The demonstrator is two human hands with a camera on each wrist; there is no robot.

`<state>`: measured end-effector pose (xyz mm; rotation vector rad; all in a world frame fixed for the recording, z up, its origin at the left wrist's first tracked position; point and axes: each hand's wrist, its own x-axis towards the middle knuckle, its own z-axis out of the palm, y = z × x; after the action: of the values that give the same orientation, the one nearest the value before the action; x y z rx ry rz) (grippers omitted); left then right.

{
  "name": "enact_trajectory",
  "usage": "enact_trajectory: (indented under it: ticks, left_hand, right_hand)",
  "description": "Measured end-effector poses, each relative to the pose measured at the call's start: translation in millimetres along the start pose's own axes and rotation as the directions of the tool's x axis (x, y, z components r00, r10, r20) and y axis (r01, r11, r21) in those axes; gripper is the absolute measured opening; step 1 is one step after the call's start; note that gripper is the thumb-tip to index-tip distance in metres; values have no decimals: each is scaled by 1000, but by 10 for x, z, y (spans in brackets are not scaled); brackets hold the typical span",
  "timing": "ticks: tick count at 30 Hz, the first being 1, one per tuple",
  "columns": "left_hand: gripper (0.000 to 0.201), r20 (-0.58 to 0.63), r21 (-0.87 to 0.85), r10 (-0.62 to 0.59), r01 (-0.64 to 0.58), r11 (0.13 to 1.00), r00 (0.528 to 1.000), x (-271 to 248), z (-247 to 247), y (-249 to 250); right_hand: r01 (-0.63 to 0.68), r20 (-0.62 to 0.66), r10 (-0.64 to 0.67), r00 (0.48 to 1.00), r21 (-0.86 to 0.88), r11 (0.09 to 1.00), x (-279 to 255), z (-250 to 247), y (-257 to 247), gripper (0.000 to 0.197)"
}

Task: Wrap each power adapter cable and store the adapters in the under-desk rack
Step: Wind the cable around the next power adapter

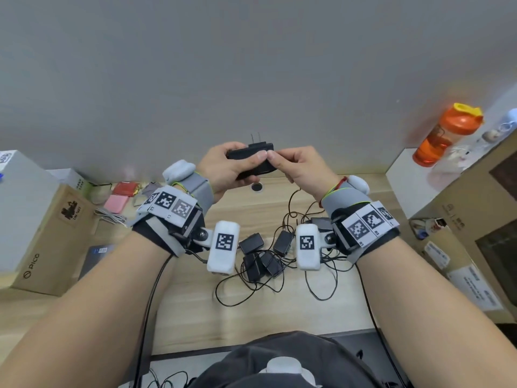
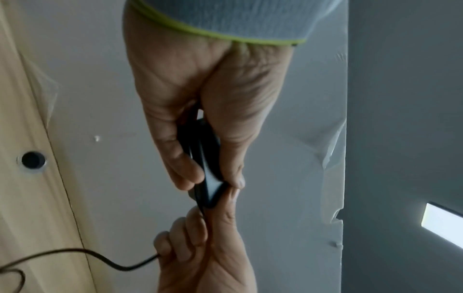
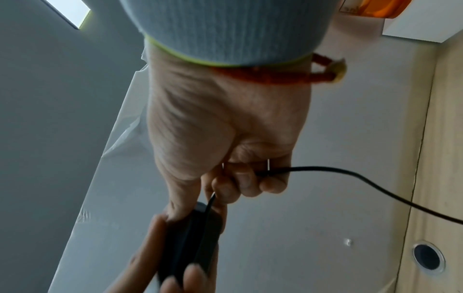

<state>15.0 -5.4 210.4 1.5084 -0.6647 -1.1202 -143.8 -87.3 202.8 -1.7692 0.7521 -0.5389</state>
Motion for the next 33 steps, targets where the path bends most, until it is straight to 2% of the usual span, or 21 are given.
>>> enact_trajectory:
  ticks: [3,5,8,11,15,18,24,28,33]
  left_hand:
    - [35,-30,-87,-5,3,996,1000,-13,36,34]
    - [35,-46,-74,0,-4,997,999,-20,29,58]
    - [41,-74,-54,15,-19,998,997,-17,-39,80]
    - [41,-109,35,41,-38,999,993,-17,-110,77]
    - [36,-126,187,59,-35,982,990,-27,-126,12]
    - [30,-63,261,35,-17,965,997,-60,-101,-35]
    - [36,138,322,-1,-44,946,990,-186,-20,25]
    - [37,186,306,13,-70,950,982,-234,-6,91]
    - [23,198,234,49,-95,968,979,-271,40,148]
  right_hand:
    - [5,-4,-6,1000,-19,1000,-22,42,-29,26]
    - [13,11,-13,1000,-17,1000,-20,35,-3,19]
    - [-31,37,31,999,-21,999,-22,-12,76,23]
    - [-54,32,55,998,-47,997,-42,-92,125,26]
    - [8,0,-8,1000,-41,999,-17,-139,17,20]
    - [79,-51,-81,995,-27,996,67,-187,-73,19]
    - [88,-69,-89,994,-4,996,183,-206,-8,16]
    - [98,-79,-97,992,5,995,156,-156,45,18]
    - [92,-78,-87,993,59,994,147,-52,72,28]
